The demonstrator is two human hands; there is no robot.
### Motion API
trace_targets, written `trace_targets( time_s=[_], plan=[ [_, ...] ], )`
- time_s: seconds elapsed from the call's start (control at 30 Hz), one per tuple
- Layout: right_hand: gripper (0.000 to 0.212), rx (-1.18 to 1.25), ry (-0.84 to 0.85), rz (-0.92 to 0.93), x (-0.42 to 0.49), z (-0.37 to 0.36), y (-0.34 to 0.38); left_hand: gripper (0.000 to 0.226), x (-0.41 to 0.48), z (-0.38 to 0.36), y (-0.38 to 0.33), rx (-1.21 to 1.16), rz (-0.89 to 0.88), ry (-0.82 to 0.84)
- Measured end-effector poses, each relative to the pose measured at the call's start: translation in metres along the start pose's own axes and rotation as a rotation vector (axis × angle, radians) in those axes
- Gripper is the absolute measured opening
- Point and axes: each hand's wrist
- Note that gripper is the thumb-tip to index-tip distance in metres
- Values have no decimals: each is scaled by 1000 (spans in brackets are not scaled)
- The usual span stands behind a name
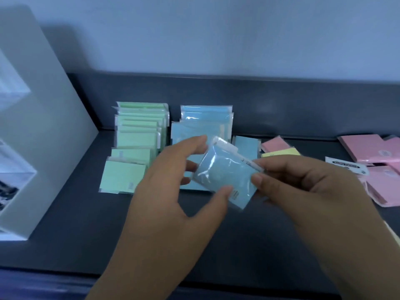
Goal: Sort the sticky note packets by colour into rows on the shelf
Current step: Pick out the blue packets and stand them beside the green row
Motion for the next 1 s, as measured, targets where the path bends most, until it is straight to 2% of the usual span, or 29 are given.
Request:
trace_targets(
  time_s=[0.07, 0.17, 0.4, 0.8, 1.0],
  plan=[
    [29, -14, -14, 13, 2, -8, 2, 46, 0, 10, 8, -80, 67, -59],
    [25, -40, -10, 9, 4, -20, 2, 26, 1, 21, 17, -98, 115, -28],
    [22, -201, -80, 19, 9, -40, -3, 12, 0, 35, 36, -159, 291, 11],
    [19, -473, -201, -16, 36, -64, -11, 13, 28, 28, 70, -25, 456, 65],
    [15, -855, -196, 55, 41, -70, 7, 15, 40, 25, 76, 86, 439, 154]
  ],
)
Point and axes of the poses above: each hand's wrist, its own x-axis towards the middle knuckle, its own z-axis out of the back of the hand, y = z × x, and after that the axes turned 11 degrees about -z, right-handed
